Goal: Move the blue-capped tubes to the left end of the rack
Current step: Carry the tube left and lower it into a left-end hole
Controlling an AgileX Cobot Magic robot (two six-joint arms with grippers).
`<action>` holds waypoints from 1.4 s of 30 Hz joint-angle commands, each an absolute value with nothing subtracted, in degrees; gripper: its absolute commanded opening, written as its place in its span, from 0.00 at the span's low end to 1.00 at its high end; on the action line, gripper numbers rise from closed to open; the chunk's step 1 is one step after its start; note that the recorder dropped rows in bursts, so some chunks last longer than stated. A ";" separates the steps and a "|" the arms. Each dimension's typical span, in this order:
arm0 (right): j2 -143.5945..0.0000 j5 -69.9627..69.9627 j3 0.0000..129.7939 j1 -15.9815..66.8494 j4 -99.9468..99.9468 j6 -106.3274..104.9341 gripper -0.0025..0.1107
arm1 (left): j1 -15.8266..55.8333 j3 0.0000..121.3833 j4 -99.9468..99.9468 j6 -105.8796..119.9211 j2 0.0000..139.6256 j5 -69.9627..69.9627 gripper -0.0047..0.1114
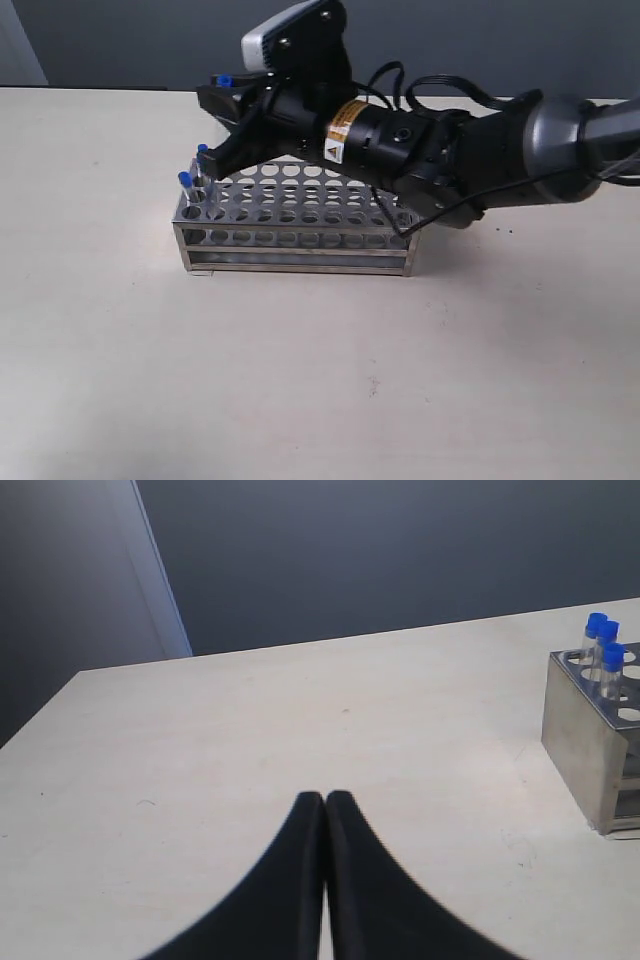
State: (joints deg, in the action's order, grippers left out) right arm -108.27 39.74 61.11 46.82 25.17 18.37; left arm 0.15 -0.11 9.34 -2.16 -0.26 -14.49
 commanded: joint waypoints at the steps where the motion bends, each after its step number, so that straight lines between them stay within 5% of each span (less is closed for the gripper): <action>1: -111.77 37.93 64.80 49.53 25.62 18.59 0.02 | 0.54 0.00 9.31 -2.36 0.00 -13.71 0.04; 36: -121.12 36.52 67.76 51.11 25.62 18.69 0.02 | 0.54 0.00 9.31 -2.36 0.00 -13.71 0.04; 42: -121.51 36.28 67.76 51.11 25.62 18.69 0.26 | 0.54 0.00 9.31 -2.36 0.00 -13.71 0.04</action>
